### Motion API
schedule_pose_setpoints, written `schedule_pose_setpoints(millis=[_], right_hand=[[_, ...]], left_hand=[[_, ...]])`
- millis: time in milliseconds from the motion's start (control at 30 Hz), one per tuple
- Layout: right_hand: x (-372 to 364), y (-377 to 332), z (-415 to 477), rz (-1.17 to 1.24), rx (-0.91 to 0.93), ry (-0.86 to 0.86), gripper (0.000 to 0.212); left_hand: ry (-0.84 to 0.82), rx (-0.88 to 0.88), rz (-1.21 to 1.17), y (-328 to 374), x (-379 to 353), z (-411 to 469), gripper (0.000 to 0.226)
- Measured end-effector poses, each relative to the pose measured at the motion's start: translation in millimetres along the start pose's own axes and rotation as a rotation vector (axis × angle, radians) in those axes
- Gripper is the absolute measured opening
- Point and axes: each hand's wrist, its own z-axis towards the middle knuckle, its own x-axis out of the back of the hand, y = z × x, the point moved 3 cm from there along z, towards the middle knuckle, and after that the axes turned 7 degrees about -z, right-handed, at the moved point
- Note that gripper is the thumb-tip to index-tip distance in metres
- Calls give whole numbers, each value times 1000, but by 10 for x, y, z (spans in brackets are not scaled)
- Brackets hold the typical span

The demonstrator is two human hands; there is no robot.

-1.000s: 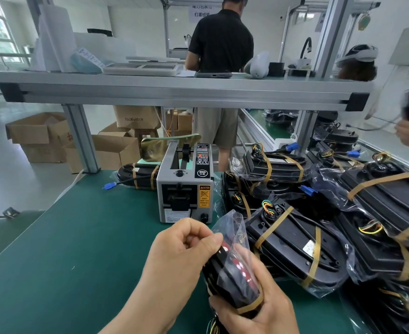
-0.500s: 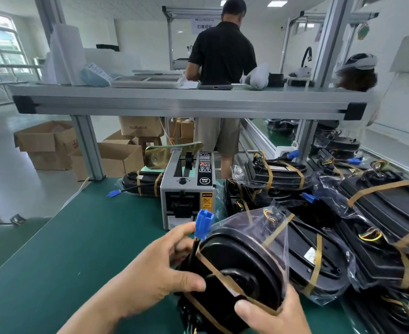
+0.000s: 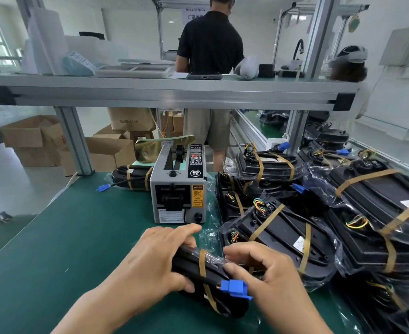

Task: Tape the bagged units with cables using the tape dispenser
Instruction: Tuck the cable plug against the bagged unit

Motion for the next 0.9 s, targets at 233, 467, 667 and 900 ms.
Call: schedule_pose_setpoints(millis=[233,467,667,900], right_hand=[[-159,20,-16,-46,21,273,23],[-358,77,-84,-40,-13,442,22],[-293,61,-161,-125,-33,542,30],[-279,67,-129,-75,-79,517,27]], left_hand=[[-7,-3,71,64,-14,15,82],[399,198,-341,-8,294,195,12],[426,852,-1039,-604,61,646,14],[462,1002,-1431,-802,-70,923,21]])
